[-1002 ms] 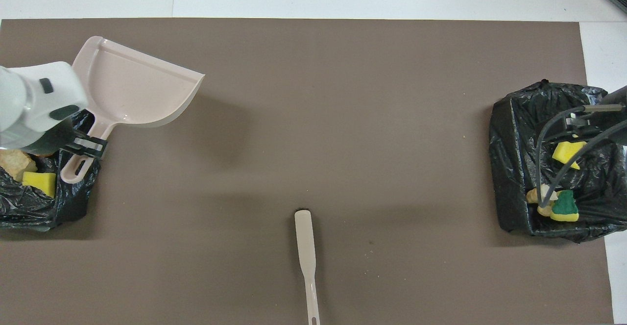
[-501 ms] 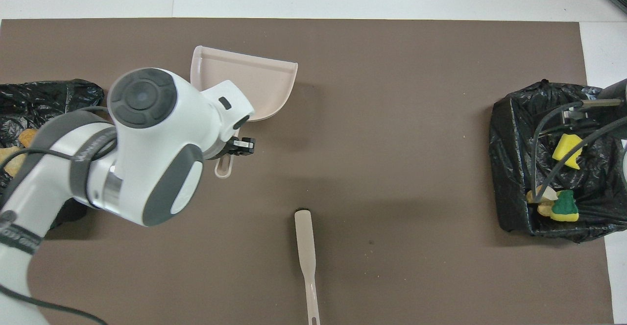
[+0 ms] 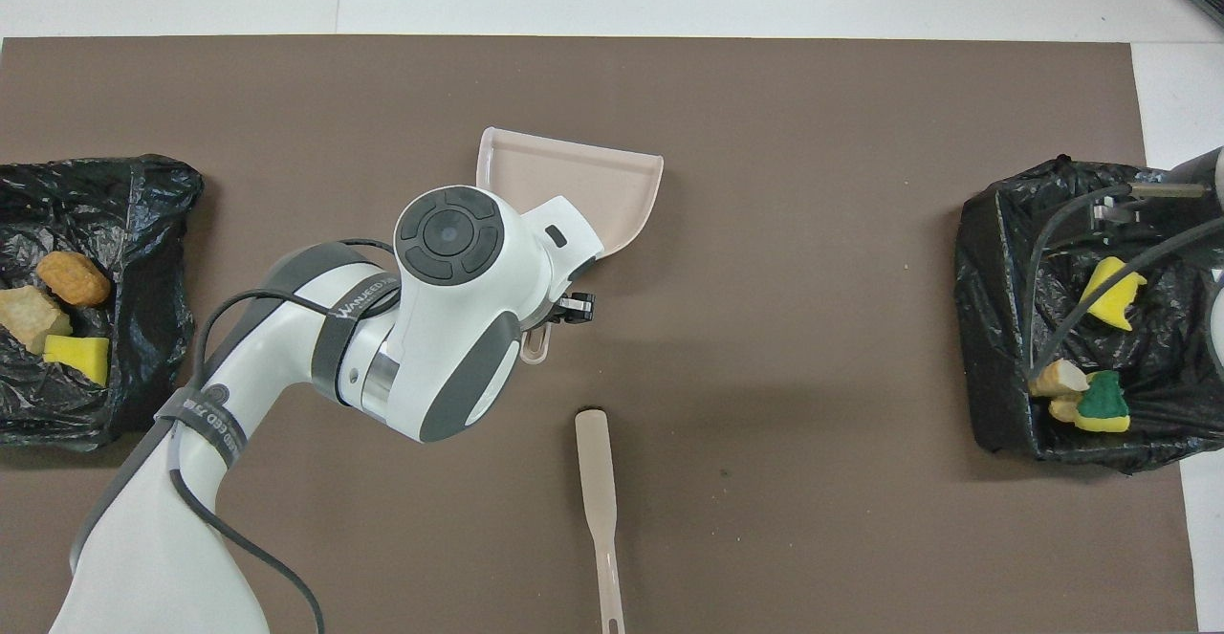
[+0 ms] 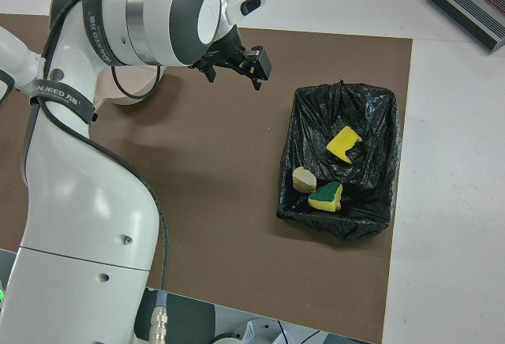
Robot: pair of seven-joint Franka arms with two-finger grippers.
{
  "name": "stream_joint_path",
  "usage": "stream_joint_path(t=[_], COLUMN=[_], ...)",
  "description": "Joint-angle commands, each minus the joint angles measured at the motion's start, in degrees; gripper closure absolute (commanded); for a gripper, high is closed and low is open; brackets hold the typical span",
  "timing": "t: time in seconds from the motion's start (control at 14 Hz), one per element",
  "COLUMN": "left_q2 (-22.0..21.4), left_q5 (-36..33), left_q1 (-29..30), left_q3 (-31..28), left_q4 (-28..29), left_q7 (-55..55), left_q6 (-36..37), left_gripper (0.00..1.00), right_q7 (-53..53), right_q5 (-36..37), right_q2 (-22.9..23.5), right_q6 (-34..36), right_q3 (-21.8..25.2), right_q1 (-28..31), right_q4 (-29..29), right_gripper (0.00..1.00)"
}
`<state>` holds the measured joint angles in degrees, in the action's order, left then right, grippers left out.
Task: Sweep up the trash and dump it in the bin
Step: 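Carry the empty dustpan back toward the table center with the left gripper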
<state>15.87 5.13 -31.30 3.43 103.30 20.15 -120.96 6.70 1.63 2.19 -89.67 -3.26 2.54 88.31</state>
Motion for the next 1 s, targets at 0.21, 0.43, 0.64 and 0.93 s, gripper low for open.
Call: stream_joint_path(t=[0.21,0.43,0.64,0.93], left_q2=[-0.75,-0.93,0.2,0.56], left_q5=[1.55,1.55,1.9,1.9], left_q1=[-2.72,-3.42,-5.08,-5.36], left_q3=[-1.05,-1.05,-1.05,-1.05], left_q4=[3.83,4.54,4.8,5.07], left_q7=[3.74,4.01,7.5,8.67], left_q6=[-1.47,-1.56,-3.74,-3.5], left_gripper=[1.0,1.0,1.0,1.0], right_q7=[1.21,1.21,1.21,1.21], right_q5=[-0.75,-0.75,-0.75,-0.75], right_q2=[-1.13,-1.13,-1.13,-1.13], right_q6=[-1.29,-1.29,-1.29,-1.29], right_q3=[-0.17,-0.17,-0.17,-0.17], right_q1=[0.8,0.8,0.8,0.8], right_q4=[1.52,1.52,1.52,1.52], right_gripper=[0.0,0.0,0.0,0.0])
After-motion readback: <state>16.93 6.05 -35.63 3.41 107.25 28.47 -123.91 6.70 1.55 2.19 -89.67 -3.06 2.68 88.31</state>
